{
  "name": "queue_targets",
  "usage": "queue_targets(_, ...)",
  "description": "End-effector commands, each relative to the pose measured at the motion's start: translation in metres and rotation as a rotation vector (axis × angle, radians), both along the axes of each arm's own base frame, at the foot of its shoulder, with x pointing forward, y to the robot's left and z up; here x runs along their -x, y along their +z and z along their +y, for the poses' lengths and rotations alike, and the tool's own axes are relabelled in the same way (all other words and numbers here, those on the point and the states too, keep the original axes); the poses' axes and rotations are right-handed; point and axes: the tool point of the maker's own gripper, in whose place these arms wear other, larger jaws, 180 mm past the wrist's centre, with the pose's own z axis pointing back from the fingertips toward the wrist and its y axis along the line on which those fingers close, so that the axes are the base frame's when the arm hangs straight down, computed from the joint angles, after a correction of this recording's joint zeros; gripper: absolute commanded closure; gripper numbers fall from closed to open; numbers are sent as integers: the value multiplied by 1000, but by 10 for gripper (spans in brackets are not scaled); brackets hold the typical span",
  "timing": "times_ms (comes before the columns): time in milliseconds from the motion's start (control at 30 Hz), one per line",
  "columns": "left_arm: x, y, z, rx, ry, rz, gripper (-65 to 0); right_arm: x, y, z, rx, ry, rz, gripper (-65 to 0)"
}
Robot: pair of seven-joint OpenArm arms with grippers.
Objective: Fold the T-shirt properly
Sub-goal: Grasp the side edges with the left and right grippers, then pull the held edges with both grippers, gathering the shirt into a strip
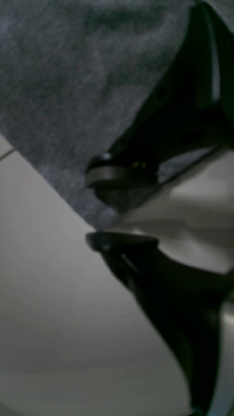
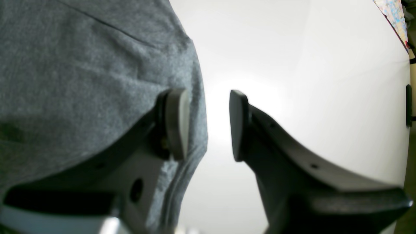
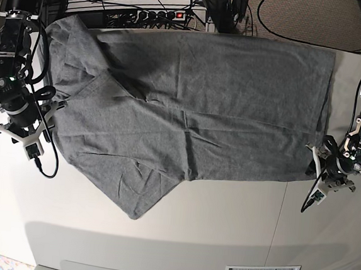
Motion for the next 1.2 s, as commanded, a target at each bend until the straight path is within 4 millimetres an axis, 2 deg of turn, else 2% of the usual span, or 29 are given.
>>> queue_targets(0,-12,18,9,17,23,-47,-241,-8,18,-4,17,3,-52,-222)
queue_targets(100,-6,7,11,54,59,-9,-240,-8,18,-5,18,2,-51,-222)
queue_targets(167,0,0,8,73,41,28,-205,-8,18,-5,18,2,-51,-222)
queue_targets(233,5,-3,4,81,17,46,-137,-8,18,-4,17,4,-53,-222)
queue_targets(333,6,-4,6,69,20,64,0,-8,19,-4,16,5,-56,-222)
queue_targets(433,6,-3,4,73,5,67,0,-9,20,-3,13,10,-64,-222)
queue_targets(600,11,5,-13,105,-64,101,0,-17,31,1,3,28,-114,-222)
queue_targets(767,7,34,-32,166,-102,75,0,-38,48,-9,-18,3,-173,-222)
queue_targets(900,6,60,-49,167,-171,44,0,-59,43,-29,-63,-49,-175,-222)
queue_targets(1000,8,75,-66,163,-227,27,0,-74,35,-37,-90,-70,-157,-222)
queue_targets(1167,21,85,-91,149,-304,47,0,-97,29,-28,-96,-31,-121,-224)
